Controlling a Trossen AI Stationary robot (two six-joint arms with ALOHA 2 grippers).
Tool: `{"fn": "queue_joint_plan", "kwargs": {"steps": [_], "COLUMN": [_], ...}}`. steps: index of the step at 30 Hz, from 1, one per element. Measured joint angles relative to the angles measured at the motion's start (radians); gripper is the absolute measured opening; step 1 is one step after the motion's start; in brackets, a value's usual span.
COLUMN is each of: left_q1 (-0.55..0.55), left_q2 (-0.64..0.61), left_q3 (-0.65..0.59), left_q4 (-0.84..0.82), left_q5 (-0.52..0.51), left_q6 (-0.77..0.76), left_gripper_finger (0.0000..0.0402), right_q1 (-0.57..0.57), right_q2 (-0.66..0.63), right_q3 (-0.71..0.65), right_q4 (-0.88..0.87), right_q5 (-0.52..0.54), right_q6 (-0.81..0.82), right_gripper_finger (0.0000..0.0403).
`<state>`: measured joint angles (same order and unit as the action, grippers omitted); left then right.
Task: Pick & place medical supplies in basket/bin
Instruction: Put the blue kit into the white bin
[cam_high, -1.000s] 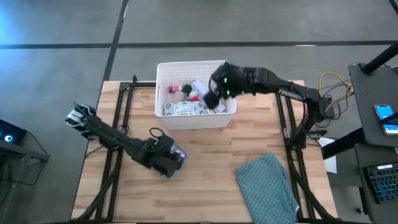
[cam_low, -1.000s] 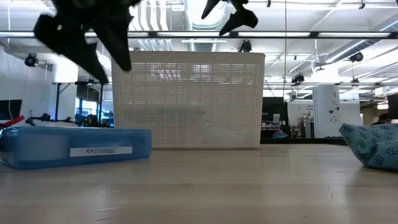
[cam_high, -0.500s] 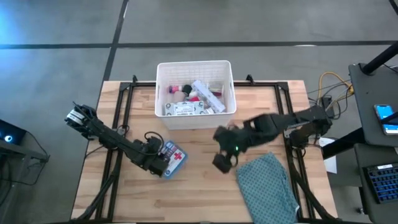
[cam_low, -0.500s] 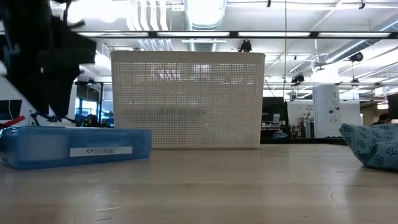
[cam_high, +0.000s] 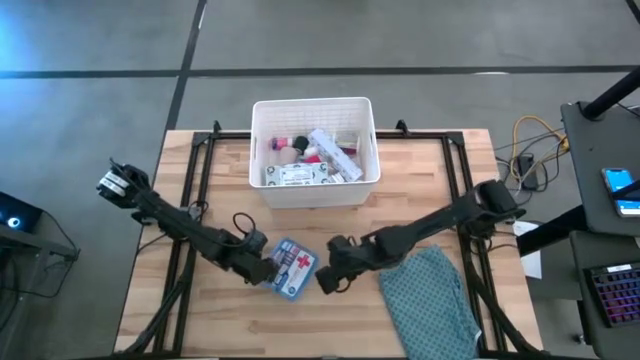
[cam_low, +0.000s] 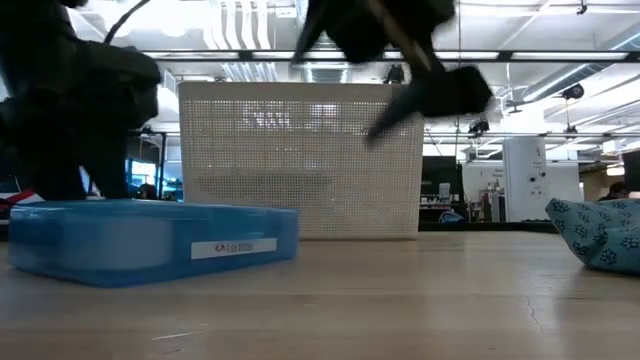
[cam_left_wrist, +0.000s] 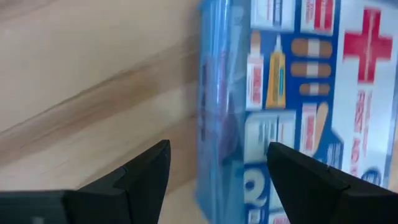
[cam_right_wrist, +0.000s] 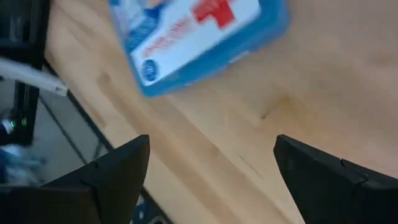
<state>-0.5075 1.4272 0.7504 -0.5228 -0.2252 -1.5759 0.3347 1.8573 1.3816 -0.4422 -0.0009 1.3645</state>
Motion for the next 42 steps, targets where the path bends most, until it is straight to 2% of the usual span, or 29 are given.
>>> {"fn": "queue_joint_plan", "kwargs": {"steps": [3, 6, 8, 10, 14, 17, 23, 26, 32, 35, 39, 42], "left_q1": [-0.035, -0.085, -0.119, -0.143, -0.154, -0.153, -0.153, -0.153, -0.156, -0.159, -0.153, -0.154], "left_q2": [-0.004, -0.005, -0.006, -0.007, -0.008, -0.005, -0.003, -0.003, 0.025, 0.050, 0.087, 0.103], "left_q3": [0.003, 0.000, -0.008, -0.016, -0.033, -0.051, -0.085, -0.097, -0.096, -0.096, -0.098, -0.098], "left_q4": [-0.010, -0.011, -0.006, -0.002, 0.035, 0.138, 0.259, 0.280, 0.301, 0.331, 0.364, 0.376], "left_q5": [0.003, 0.001, -0.001, -0.002, -0.017, -0.025, -0.090, -0.091, -0.073, -0.058, -0.103, -0.110], "left_q6": [0.008, 0.007, 0.006, -0.010, -0.008, 0.034, 0.047, 0.045, 0.040, 0.042, 0.063, 0.063], "left_gripper_finger": [0.0246, 0.0246, 0.0246, 0.0246, 0.0246, 0.0246, 0.0246, 0.0246, 0.0246, 0.0246, 0.0246, 0.0246], "right_q1": [0.006, 0.006, 0.006, 0.004, 0.006, 0.005, -0.018, -0.032, -0.044, -0.052, -0.054, -0.047], "right_q2": [0.019, 0.044, 0.070, 0.098, 0.163, 0.204, 0.254, 0.277, 0.284, 0.263, 0.258, 0.263], "right_q3": [-0.134, -0.261, -0.318, -0.345, -0.327, -0.280, -0.151, -0.098, 0.000, 0.048, 0.095, 0.103], "right_q4": [0.216, 0.507, 0.631, 0.680, 0.695, 0.697, 0.547, 0.499, 0.457, 0.468, 0.490, 0.469], "right_q5": [0.006, 0.062, 0.114, 0.133, 0.138, 0.166, 0.243, 0.264, 0.326, 0.342, 0.242, 0.213], "right_q6": [0.106, 0.216, 0.287, 0.331, 0.357, 0.358, 0.350, 0.279, 0.036, -0.014, -0.068, -0.082], "right_gripper_finger": [0.0329, 0.0329, 0.0329, 0.0329, 0.0329, 0.0329, 0.0329, 0.0329, 0.0329, 0.0329, 0.0329, 0.0329]}}
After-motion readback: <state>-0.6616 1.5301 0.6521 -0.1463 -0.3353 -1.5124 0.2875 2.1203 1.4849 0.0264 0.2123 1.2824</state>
